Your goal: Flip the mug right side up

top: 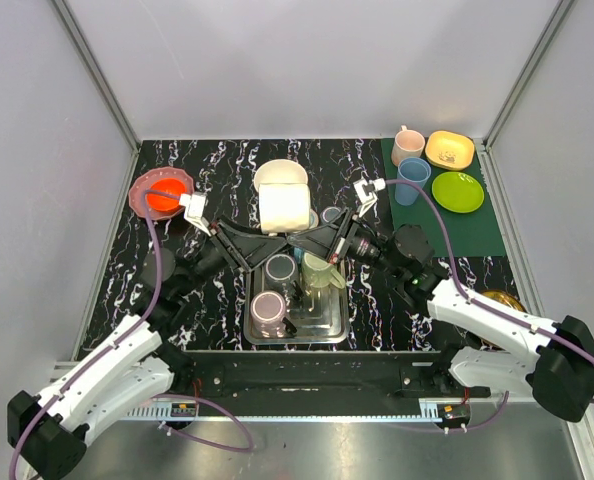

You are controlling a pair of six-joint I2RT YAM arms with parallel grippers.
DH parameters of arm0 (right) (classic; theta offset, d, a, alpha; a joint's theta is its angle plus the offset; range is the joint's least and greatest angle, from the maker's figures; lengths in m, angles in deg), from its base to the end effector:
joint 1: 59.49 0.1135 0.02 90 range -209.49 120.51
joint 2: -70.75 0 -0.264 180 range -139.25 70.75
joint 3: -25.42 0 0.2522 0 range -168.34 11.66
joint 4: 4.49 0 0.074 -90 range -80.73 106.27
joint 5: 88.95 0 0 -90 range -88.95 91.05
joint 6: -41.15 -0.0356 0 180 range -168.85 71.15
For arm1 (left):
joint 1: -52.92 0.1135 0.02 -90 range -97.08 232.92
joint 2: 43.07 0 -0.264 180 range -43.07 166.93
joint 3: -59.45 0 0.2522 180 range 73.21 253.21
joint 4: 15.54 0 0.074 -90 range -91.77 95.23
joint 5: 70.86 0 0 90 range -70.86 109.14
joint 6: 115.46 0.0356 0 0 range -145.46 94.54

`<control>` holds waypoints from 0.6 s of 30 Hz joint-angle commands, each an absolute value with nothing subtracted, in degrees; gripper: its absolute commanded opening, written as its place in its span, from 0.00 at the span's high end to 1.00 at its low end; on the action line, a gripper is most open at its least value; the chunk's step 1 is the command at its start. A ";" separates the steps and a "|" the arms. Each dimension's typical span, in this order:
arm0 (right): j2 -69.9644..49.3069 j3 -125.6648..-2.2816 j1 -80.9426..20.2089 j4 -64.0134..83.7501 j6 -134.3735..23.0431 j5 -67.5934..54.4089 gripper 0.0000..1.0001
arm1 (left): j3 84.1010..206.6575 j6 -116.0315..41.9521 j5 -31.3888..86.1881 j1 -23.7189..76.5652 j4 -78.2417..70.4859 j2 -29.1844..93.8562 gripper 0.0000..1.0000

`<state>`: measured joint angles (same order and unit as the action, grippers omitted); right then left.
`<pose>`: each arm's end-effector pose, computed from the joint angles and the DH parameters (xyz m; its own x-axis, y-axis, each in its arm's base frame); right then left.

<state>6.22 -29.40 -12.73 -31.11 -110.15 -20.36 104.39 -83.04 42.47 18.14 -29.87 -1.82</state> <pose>0.1670 0.1965 0.3405 -0.7091 0.4380 -0.5526 -0.6154 -0.0018 0.7882 0.1354 -0.1112 0.3368 -0.5670 -0.5499 -0.6132 0.6611 0.1402 -0.7371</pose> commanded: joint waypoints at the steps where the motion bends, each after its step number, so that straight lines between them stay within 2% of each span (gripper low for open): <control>1: 8.53 -29.65 -13.18 -38.72 -109.93 -21.89 1.00 | 107.22 -83.73 44.36 19.43 -36.57 -1.06 0.44; 3: 8.44 -29.56 -13.18 -38.45 -109.76 -22.33 1.00 | 106.87 -84.96 44.89 19.79 -38.16 -0.62 0.53; 8: 8.44 -29.91 -13.18 -36.18 -108.45 -23.03 1.00 | 107.49 -86.19 45.68 20.14 -40.87 0.79 0.61; 11: 8.61 -30.35 -13.18 -33.37 -107.30 -23.30 1.00 | 108.28 -86.72 46.91 20.14 -42.81 1.93 0.85; 12: 8.70 -30.52 -13.18 -32.66 -106.86 -23.56 1.00 | 108.63 -86.89 47.26 20.23 -43.17 2.28 0.98; 17: 9.84 -32.81 -13.18 -22.92 -102.40 -23.74 1.00 | 108.54 -86.20 45.96 20.23 -40.38 2.11 1.00; 18: 10.19 -33.59 -13.26 -20.20 -101.33 -23.48 0.93 | 108.37 -85.32 44.64 20.23 -38.27 1.41 1.00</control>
